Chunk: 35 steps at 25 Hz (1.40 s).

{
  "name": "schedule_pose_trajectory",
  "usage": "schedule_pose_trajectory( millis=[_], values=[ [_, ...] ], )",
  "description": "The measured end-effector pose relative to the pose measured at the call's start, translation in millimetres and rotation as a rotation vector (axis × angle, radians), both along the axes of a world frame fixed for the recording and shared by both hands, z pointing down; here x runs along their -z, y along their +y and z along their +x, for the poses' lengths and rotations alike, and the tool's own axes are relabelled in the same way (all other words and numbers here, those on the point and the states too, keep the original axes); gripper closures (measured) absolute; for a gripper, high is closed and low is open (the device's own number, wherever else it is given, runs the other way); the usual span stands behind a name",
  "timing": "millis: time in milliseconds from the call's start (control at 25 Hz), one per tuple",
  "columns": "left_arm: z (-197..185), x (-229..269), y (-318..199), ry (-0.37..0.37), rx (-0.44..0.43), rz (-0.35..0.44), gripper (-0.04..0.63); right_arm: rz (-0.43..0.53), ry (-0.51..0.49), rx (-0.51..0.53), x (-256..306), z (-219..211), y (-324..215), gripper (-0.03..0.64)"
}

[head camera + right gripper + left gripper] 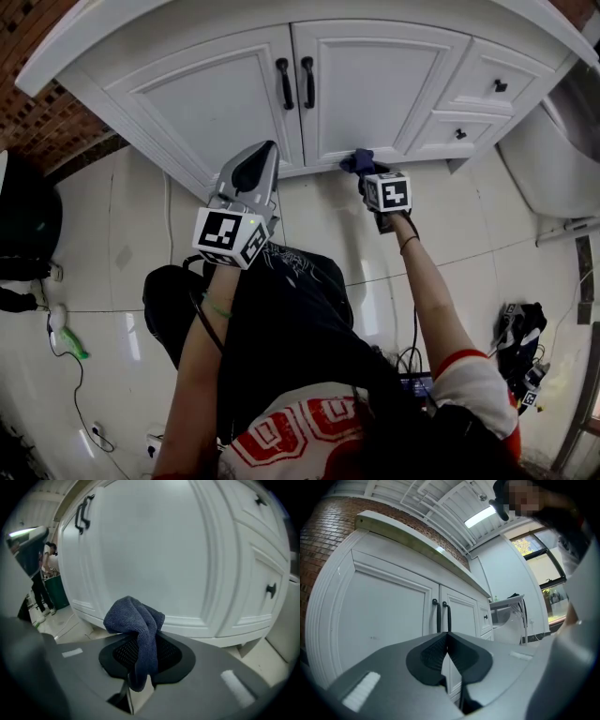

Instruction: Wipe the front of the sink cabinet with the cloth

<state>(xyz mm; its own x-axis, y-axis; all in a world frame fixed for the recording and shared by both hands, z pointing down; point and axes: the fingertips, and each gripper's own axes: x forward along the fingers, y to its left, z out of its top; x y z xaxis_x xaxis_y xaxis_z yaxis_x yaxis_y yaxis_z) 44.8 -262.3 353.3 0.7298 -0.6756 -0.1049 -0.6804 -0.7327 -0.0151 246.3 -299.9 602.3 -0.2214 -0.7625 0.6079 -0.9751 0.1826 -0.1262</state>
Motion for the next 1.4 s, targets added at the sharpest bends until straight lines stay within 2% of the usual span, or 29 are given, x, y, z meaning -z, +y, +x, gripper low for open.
schedule_pose_trajectory(
  millis=[200,280,400,520,640,800,1000,1120,1240,1400],
  values=[
    [-5.3,0.3,-1.3,0.009,0.011,-0.006,0.595,-0.001,-0.031,0.130,-10.7,-85.9,-12.8,0.538],
    [-7.9,1.1,-2.6,0.014,0.015,-0.009,0.595,0.000,-0.026,0.151,-12.1,-103.6,-19.1,0.538],
    [-8.7,1.5,-3.0,0.018,0.017,-0.009,0.595,-0.020,-0.006,0.161,-18.6,-105.7,-24.0,0.538],
    [-10.8,0.8,-2.8,0.024,0.020,-0.012,0.595,-0.030,0.050,0.192,-24.2,-87.5,-21.8,0.538],
    [-15.6,0.4,-5.1,0.025,0.025,-0.016,0.595,-0.052,0.122,0.164,-31.5,-50.0,-18.1,0.538],
    [-19.3,-0.9,-7.4,0.023,0.032,-0.025,0.595,-0.092,0.167,0.044,-36.2,23.0,-8.5,0.538],
    [-23.1,-1.4,-7.9,0.020,0.034,-0.032,0.595,-0.071,0.208,-0.141,-19.2,120.2,0.6,0.538],
    [-24.5,-2.5,-6.4,0.009,0.028,-0.028,0.595,-0.054,0.196,-0.247,-6.7,162.1,7.8,0.538],
    [-27.8,-4.6,-4.7,-0.004,0.027,-0.025,0.595,-0.044,0.160,-0.268,-0.1,165.3,14.6,0.538],
    [-30.3,-4.1,-5.3,0.007,0.040,-0.018,0.595,0.010,0.099,-0.253,24.1,130.4,19.1,0.538]
  ],
)
